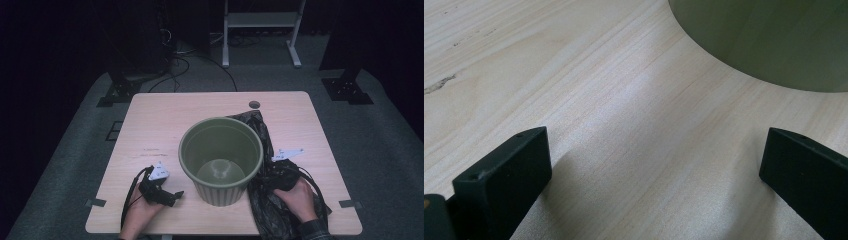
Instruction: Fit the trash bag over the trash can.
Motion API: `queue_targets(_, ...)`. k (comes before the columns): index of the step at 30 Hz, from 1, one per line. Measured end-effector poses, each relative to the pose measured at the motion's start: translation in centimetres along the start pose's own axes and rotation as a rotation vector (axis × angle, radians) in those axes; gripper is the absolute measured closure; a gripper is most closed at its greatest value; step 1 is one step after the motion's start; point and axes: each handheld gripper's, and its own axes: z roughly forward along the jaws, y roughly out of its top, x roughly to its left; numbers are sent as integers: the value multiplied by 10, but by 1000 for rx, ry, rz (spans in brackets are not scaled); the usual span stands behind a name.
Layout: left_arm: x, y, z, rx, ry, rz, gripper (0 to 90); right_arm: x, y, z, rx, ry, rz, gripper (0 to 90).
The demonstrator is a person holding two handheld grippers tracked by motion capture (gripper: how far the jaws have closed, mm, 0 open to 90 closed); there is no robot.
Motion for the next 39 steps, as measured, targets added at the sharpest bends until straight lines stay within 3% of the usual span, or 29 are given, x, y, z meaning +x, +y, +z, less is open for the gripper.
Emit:
queue_targets(10, 0, 0, 0, 0, 0, 0, 0, 13, 4, 8, 2, -60, -36, 147)
queue_targets(13, 0, 0, 0, 0, 0, 0, 0, 17, 4, 9, 7, -106, -73, 209)
queue_targets(18, 0, 0, 0, 0, 0, 0, 0, 19, 3, 9, -1, -111, -63, 247)
queue_targets(20, 0, 0, 0, 0, 0, 0, 0, 19, 3, 8, -6, -113, -62, 309)
queue_targets(22, 0, 0, 0, 0, 0, 0, 0, 18, 3, 5, -12, -103, -68, 437)
queue_targets(24, 0, 0, 0, 0, 0, 0, 0, 18, 2, 5, -14, -103, -68, 477)
queue_targets(25, 0, 0, 0, 0, 0, 0, 0, 18, 0, 4, -30, -102, -67, 561)
queue_targets(26, 0, 0, 0, 0, 0, 0, 0, 18, 0, 4, -30, -102, -67, 561)
queue_targets(32, 0, 0, 0, 0, 0, 0, 0, 16, -2, -1, -21, -75, -64, 858)
queue_targets(34, 0, 0, 0, 0, 0, 0, 0, 13, -3, -3, -15, -47, -50, 875)
queue_targets(39, 0, 0, 0, 0, 0, 0, 0, 13, -5, -7, -6, -35, -51, 875)
